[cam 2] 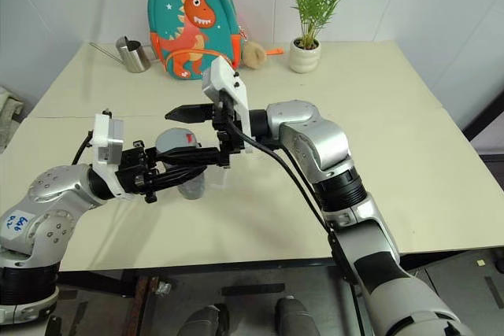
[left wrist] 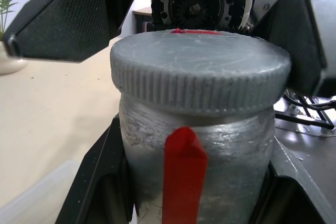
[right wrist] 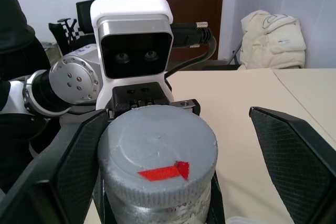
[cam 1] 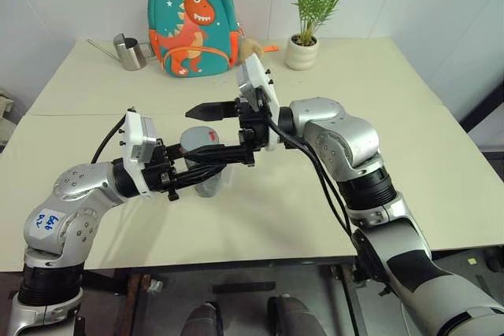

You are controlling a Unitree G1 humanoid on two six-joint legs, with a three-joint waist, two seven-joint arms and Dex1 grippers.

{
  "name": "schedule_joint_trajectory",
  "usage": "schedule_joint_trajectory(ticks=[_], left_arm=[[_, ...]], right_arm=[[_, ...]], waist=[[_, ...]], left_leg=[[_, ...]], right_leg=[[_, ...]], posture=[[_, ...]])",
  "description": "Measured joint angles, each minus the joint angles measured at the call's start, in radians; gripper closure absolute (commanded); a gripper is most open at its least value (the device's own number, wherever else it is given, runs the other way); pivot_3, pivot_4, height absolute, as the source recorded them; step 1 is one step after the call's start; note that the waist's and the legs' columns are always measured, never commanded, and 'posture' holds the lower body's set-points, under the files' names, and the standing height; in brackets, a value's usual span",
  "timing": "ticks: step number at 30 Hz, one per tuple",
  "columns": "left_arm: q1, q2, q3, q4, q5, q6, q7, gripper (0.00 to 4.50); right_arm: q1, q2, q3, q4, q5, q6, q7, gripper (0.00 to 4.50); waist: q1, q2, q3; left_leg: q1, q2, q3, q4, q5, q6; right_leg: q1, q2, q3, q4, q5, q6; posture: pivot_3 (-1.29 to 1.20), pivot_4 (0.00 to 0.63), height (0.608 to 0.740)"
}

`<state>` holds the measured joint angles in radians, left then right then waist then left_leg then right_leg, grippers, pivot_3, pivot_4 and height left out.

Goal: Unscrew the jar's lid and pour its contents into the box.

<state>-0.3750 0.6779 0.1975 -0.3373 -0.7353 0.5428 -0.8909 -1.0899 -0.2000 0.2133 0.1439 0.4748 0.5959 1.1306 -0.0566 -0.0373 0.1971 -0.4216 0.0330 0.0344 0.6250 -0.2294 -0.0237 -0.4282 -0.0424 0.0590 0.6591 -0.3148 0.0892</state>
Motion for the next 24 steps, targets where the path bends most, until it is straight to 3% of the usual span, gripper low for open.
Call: schedule_joint_trajectory(ticks=[15,24], left_arm=[[0.0,-0.001,0.001,0.01,0.015,-0.001,0.019,2.48],[0.007,-0.01,0.025,0.028,0.02,-0.061,-0.009,2.48]], right_arm=[[-0.016,0.003,0.003,0.05,-0.025,-0.048,0.006,0.01],[-0.017,-0.206,-0.072,0.173,-0.05,-0.109,0.084,0.01]], waist=[[-0.001,0.0,0.0],[0.002,0.0,0.0]], left_leg=[[0.0,0.0,0.0,0.0,0.0,0.0],[0.0,0.0,0.001,0.0,-0.001,0.001]], right_leg=[[0.0,0.0,0.0,0.0,0.0,0.0],[0.0,0.0,0.0,-0.002,0.0,0.0]], posture=[[0.0,0.15,0.74],[0.0,0.15,0.74]])
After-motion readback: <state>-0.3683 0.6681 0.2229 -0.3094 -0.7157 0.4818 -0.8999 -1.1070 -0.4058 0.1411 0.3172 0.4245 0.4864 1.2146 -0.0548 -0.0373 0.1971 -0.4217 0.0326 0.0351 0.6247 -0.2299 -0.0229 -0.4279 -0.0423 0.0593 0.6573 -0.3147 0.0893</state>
